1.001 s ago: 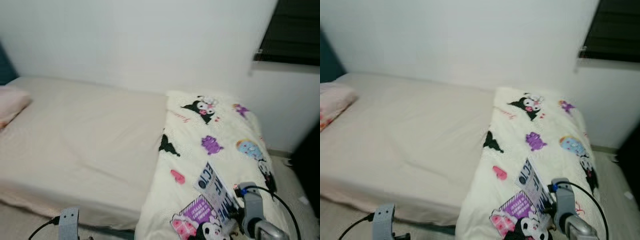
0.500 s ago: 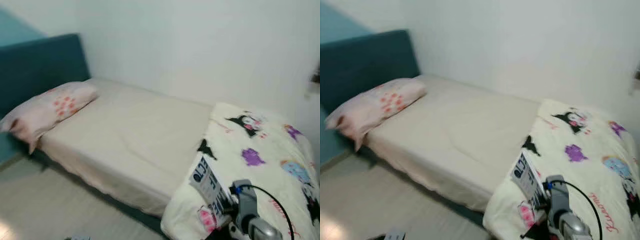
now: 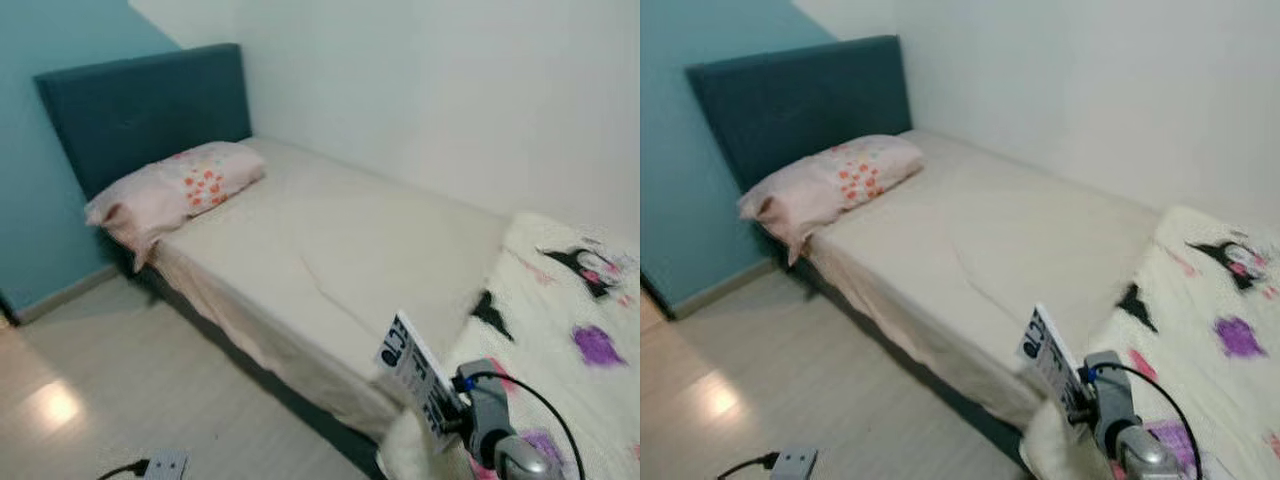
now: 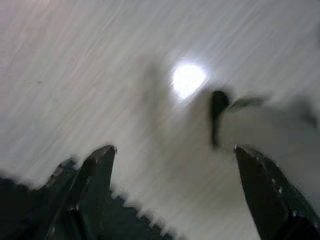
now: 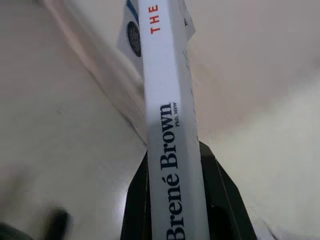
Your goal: Clean up the room
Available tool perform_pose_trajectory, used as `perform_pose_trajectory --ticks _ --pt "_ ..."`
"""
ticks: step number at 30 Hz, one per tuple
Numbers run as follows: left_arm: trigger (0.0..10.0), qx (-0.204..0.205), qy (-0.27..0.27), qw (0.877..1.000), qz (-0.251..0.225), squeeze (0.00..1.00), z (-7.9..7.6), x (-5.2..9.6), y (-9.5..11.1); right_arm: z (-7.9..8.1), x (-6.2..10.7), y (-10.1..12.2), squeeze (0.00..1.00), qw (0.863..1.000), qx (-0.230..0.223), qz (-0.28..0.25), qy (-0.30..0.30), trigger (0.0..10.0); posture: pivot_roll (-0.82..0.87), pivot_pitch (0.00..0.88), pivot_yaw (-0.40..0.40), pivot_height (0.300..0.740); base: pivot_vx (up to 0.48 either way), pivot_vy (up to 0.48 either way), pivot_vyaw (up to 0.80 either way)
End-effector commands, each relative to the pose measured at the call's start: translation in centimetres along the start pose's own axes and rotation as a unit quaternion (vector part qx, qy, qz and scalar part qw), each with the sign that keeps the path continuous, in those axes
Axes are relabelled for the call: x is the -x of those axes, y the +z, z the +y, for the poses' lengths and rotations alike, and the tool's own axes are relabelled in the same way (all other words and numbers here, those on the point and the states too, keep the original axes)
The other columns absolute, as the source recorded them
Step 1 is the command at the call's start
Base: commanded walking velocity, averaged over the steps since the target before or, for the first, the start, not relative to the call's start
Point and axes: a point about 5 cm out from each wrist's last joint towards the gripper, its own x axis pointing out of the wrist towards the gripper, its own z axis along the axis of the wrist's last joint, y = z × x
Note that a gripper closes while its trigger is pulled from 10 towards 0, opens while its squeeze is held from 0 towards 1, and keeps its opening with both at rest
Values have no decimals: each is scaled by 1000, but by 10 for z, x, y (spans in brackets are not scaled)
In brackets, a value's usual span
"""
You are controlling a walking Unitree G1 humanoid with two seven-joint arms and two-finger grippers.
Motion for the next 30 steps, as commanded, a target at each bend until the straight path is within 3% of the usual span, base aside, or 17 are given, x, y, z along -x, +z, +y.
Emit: perform_pose_trajectory --ticks 1,14,30 --pt "10000 -5 -7 1000 -18 0 -4 -1 12 -9 2 7 0 999 41 -11 -5 10000 -34 3 -40 740 480 0 606" --pt "10000 -5 -8 1000 -17 0 -5 -1 12 -15 -2 35 0 995 92 -50 2 10000 -38 0 -42 740 480 0 449" --pt "10000 -8 -11 1000 -18 0 -8 -2 13 -11 -3 45 0 991 112 -71 34 10000 -47 0 -41 740 480 0 553"
